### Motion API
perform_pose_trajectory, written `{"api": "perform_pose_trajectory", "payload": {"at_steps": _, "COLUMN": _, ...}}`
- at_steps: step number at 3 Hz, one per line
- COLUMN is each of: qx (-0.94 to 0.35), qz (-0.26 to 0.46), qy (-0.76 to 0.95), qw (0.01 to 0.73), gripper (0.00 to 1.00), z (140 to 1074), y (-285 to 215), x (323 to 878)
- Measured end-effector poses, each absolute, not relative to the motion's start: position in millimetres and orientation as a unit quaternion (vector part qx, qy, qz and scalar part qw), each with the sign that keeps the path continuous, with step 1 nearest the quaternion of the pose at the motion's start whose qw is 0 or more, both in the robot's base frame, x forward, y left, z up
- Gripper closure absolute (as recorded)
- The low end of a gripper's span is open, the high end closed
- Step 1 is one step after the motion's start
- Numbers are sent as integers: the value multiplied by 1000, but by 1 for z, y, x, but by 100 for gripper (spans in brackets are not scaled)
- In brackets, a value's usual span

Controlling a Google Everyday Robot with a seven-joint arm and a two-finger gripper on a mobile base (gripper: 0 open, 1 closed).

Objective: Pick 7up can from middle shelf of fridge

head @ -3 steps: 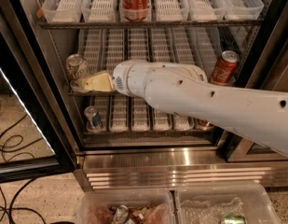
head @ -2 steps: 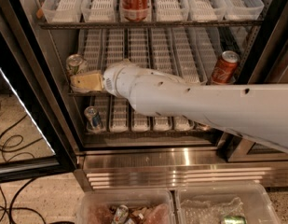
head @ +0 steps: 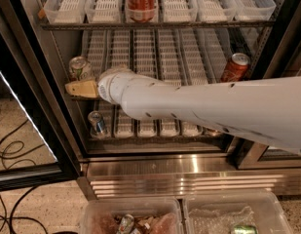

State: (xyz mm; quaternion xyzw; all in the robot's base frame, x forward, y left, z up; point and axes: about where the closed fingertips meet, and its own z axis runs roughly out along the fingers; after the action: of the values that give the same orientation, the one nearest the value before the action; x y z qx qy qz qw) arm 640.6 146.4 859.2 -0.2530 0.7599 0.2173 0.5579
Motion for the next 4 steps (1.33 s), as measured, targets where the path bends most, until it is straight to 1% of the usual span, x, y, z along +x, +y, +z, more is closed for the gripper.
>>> {"api": "perform_pose_trajectory", "payload": {"at_steps": 1, "qx": -253, "qz": 217, "qy": 760, "qw": 558, "gripper": 0, "z": 859, "y": 146, "x": 641}}
{"api": "perform_pose_trajectory", "payload": {"at_steps": 2, "qx": -284, "qz": 186, "qy": 751, "qw": 566, "gripper": 0, "z": 846, "y": 193, "x": 689}}
{"api": "perform_pose_trajectory", "payload": {"at_steps": 4, "qx": -300, "qz": 199, "qy": 739, "qw": 570, "gripper": 0, "z": 857, "y": 197, "x": 687}}
